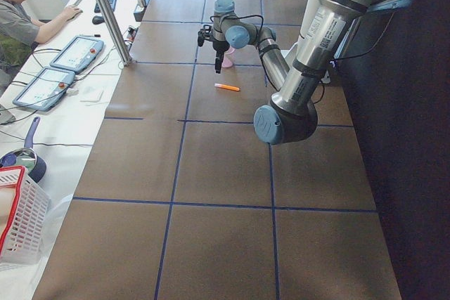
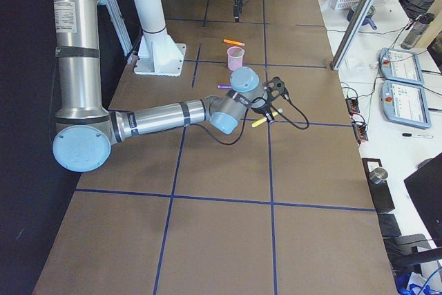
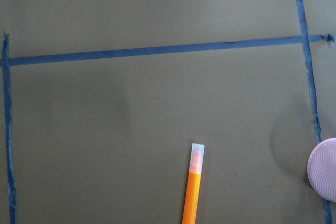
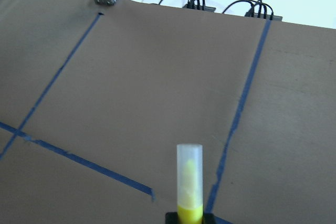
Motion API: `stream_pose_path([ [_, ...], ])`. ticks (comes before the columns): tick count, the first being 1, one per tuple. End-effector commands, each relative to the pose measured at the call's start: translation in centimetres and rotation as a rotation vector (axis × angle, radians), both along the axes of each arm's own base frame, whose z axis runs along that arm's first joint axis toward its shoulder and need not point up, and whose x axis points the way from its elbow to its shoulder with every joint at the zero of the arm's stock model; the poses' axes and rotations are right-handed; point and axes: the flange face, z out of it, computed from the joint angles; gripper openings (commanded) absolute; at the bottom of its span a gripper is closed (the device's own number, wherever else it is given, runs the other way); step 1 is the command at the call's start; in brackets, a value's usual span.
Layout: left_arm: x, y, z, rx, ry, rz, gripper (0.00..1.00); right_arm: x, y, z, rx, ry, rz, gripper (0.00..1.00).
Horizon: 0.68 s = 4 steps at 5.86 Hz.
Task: Collect pens into pen holder
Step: 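Grasp the yellow marker with the right gripper while the left gripper hovers, then carry the yellow marker to the pink cup and release it inside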
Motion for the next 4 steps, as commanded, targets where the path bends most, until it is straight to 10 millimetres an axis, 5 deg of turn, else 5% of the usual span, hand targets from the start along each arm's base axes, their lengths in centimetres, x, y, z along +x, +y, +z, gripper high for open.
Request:
stream_pose_path([
  [1,-0.3,-0.2,0.0,-0.003,0.003,-0.005,0.99,-6.5,3.9,-4.5,0.001,-0.074,0.068,0.0],
  [2,-0.3,-0.2,0.0,-0.001,0.005,-0.005,0.99,-11.2,6.7,-5.2,-0.008,-0.089,0.118,0.0],
  [4,-0.3,-0.2,-0.1,-0.001,0.007,-0.006,1.0,-20.6,11.5,-10.1,-0.009,-0.141,0.216,0.0],
])
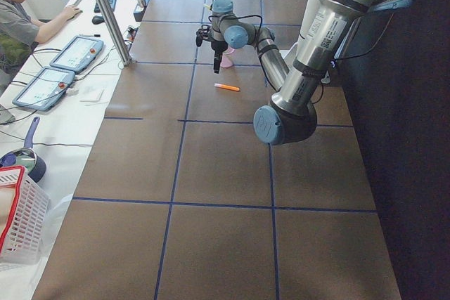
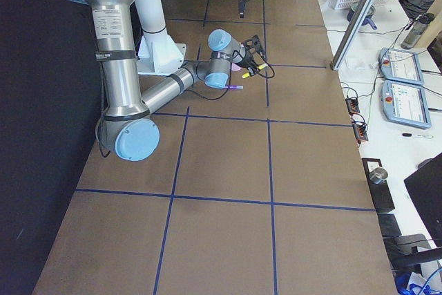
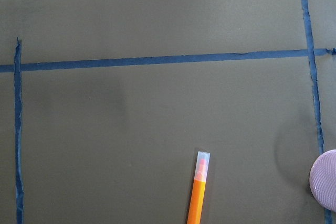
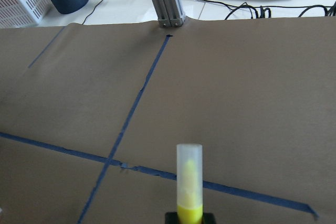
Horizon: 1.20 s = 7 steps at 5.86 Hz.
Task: Collect pens into pen holder
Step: 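Carry the yellow marker to the pink cup and release it inside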
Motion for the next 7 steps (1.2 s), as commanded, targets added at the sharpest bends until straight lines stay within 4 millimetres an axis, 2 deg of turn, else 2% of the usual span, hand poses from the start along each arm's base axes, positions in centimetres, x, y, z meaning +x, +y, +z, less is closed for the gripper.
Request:
stream_pose_path([
  [1,0.0,0.0,0.0,-0.001,0.0,0.0,1.0,-9.2,5.3,-7.2,0.006,-0.036,0.087,0.0],
  [2,0.0,0.0,0.0,-0.001,0.0,0.0,1.0,-12.0,6.7,-11.3,0.004,-0.02,0.12,0.0],
  [3,0.0,0.0,0.1,-0.003,-0.001,-0.001,1.0,-13.4,7.1,-12.0,-0.04,-0.063,0.183,0.0],
  [4,0.1,0.1,0.1,-0.002,0.0,0.0,1.0,-15.0,6.5,-10.6,-0.034,-0.028,0.232,0.0],
  [7,0.0,0.3,-0.4,-0.013,0.014,-0.013,1.0,-18.7,8.2,-8.6,-0.013,0.012,0.338,0.01],
])
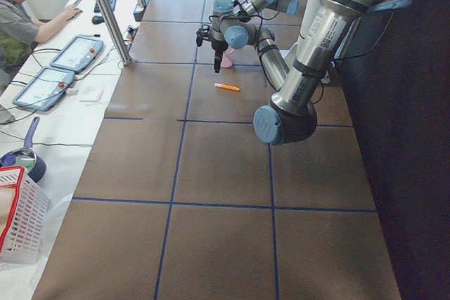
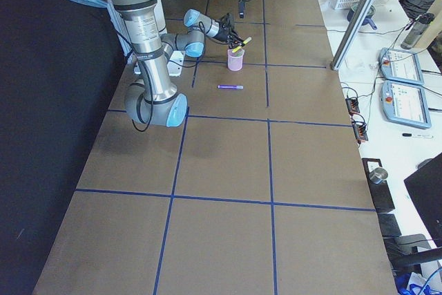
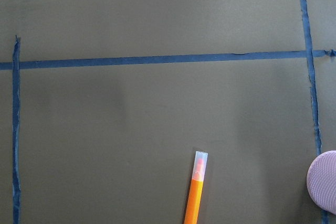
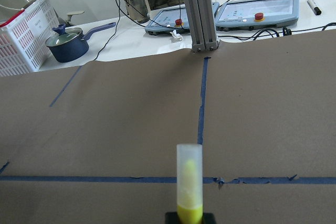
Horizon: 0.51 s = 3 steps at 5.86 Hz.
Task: Collect pens into pen holder
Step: 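Carry the yellow marker to the pink cup and release it inside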
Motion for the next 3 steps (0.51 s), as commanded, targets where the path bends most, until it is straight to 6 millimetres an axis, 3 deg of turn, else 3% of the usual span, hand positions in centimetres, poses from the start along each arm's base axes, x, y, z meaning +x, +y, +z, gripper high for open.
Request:
stream_pose_path([
  [1,0.0,0.1,-0.1,-0.002,0.003,-0.001,1.0,-1.6,0.5,0.4,-0.014,-0.007,0.038,0.47],
  [2,0.0,0.1,-0.2,-0.002,0.004,-0.004,1.0,-1.6,0.8,-0.3,-0.013,-0.023,0.031,0.99],
  [3,0.3,0.1,0.1,-0.01,0.001,-0.005,1.0,-1.5,0.4,-2.3,-0.023,-0.065,0.018,1.0],
])
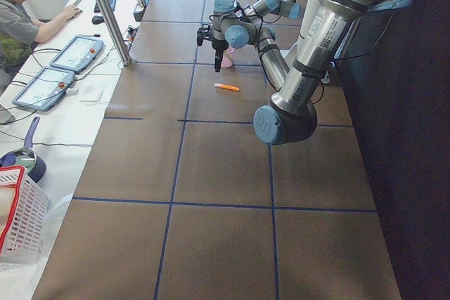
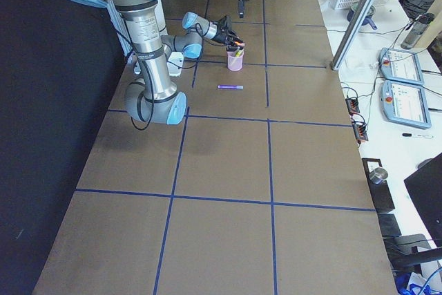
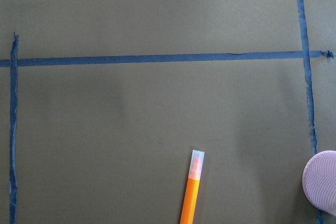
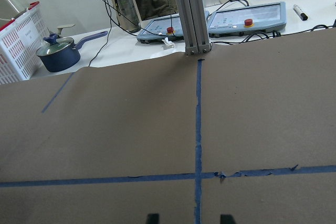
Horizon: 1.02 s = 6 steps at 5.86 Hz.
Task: Collect pens into pen holder
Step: 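Withdraw the right gripper while the left gripper grasps the orange marker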
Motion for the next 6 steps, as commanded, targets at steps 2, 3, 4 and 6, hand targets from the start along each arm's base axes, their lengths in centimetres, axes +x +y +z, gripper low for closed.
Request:
stream_pose_path([
  [2,1.8,-0.3,1.2,-0.022,-0.025,0.005,1.0,4.2,-3.5,-3.4,-0.146,0.021,-0.191,1.0],
  [3,2.7,-0.4,1.7,-0.02,-0.024,0.013,1.0,8.2,-5.8,-3.5,-0.291,0.088,-0.3,1.0],
  [4,5.4,-0.7,3.2,-0.056,-0.004,-0.006,1.0,11.7,-8.6,-3.2,-0.413,0.08,-0.408,1.0],
  [6,12.1,0.3,6.9,-0.042,-0.013,-0.022,1.0,16.8,-12.3,-0.5,-0.427,0.122,-0.504,1.0],
])
